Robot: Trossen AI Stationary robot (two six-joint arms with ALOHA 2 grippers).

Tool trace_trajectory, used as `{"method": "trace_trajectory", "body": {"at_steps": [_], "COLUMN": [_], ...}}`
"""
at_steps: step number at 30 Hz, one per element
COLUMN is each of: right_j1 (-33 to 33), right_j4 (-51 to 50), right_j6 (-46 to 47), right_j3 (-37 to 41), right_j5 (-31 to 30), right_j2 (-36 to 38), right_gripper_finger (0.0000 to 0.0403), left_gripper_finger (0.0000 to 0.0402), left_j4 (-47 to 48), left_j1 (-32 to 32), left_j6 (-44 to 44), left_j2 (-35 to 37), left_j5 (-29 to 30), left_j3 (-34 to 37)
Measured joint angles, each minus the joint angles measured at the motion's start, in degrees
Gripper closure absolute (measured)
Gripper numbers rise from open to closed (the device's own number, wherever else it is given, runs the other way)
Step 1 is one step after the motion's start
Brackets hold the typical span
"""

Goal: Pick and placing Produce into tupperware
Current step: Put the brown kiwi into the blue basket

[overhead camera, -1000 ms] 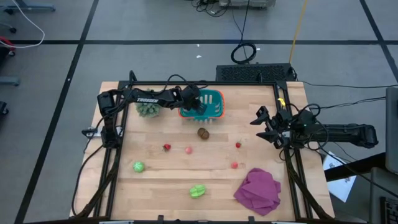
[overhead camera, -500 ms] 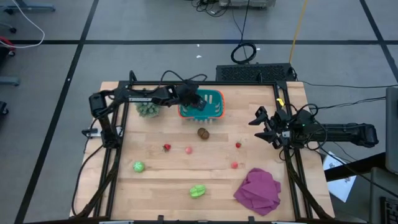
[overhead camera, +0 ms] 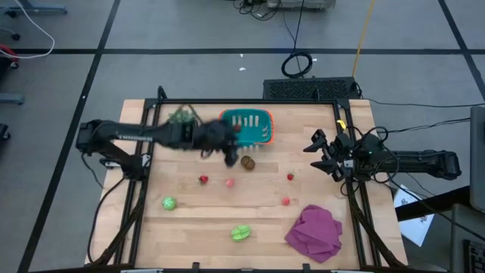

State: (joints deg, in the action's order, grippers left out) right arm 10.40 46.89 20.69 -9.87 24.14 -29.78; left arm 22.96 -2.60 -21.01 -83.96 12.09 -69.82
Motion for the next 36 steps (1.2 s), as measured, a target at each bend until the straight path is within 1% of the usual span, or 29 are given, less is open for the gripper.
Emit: {"method": "trace_trajectory", "body": {"at_steps": [3,5,8,10,14,20,25,29,36], "right_j1": [-0.01,-0.01,-0.01,-0.01,-0.01,-0.01,-0.01,-0.01,-0.01], "right_j4": [0.00,0.00,0.00,-0.02,0.04,0.06,0.02,-0.03,-0.39], "right_j6": [-0.11,1.60,3.06,3.21,3.10,5.08,5.47,4.11,3.73], "right_j3": [0.00,0.00,0.00,0.00,0.00,0.00,0.00,0.00,0.00], "right_j5": [0.02,0.02,0.02,0.02,0.02,0.04,0.05,0.06,0.06], "right_j2": [0.00,0.00,0.00,0.00,0.00,0.02,0.02,0.00,0.02], "right_gripper_finger": [0.0161,0.0161,0.0161,0.0161,0.0161,0.0161,0.0161,0.0161,0.0161], "left_gripper_finger": [0.0256,0.0256,0.0256,0.0256,0.0256,0.0256,0.0256,0.0256,0.0256], "left_j4": [0.59,0.71,0.58,0.49,-2.50,-11.03,-12.77,-12.52,-13.93], "left_j1": [7.04,10.98,15.41,16.99,17.31,16.25,16.00,16.02,15.64], "left_j6": [-1.26,-3.25,-4.26,-4.80,-5.75,3.16,4.07,4.56,4.56], "left_j2": [0.11,-0.24,-1.86,-3.42,-8.11,-13.15,-13.63,-13.59,-13.53], "left_j5": [3.47,4.73,7.95,10.08,9.73,8.84,8.59,10.43,10.93], "left_j3": [0.00,0.00,0.00,0.00,0.00,0.02,0.02,0.02,0.02]}}
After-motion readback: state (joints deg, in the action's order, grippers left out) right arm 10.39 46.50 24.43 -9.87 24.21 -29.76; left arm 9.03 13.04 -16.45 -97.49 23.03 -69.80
